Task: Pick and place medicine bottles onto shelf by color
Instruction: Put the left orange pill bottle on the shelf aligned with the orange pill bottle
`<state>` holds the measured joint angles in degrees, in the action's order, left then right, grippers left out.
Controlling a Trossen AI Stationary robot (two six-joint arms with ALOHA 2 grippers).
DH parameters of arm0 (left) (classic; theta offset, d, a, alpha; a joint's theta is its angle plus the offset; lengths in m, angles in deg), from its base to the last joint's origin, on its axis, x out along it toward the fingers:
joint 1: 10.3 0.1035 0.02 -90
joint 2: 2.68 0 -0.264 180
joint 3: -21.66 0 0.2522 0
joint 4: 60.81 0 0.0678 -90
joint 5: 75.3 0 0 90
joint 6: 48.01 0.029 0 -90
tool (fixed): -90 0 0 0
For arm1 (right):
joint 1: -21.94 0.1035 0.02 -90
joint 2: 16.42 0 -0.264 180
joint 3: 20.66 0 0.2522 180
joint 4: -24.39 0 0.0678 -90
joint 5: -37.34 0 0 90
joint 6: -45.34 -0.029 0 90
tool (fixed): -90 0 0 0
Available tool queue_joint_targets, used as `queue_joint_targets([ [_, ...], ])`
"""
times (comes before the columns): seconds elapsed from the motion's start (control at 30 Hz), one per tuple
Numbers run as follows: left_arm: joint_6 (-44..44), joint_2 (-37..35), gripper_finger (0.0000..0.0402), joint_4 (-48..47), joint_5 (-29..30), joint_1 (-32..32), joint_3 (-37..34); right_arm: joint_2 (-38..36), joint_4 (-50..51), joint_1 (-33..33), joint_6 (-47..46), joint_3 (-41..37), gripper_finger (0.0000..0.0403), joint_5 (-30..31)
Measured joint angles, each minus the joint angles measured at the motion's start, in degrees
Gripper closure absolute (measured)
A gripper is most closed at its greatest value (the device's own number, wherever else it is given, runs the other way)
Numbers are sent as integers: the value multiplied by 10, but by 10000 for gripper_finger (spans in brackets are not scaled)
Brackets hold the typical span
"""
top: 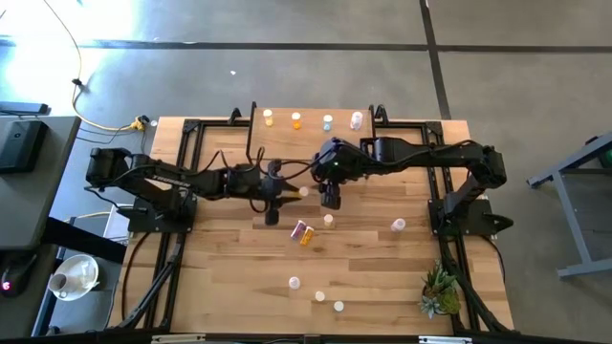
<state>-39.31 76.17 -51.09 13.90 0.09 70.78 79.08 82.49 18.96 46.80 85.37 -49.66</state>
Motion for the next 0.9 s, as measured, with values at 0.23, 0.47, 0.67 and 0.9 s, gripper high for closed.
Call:
queue_joint_targets([
  [0.23,0,0,315,33,2,11,0,0,-51,0,61,0,204,-41],
  [0.47,10,0,315,82,13,13,0,0,-77,0,65,0,204,-61],
  [0.67,22,0,315,109,39,13,0,-1,-78,-1,63,0,204,-50],
  [0.9,24,0,315,124,38,13,0,-1,-80,0,64,0,204,-35],
])
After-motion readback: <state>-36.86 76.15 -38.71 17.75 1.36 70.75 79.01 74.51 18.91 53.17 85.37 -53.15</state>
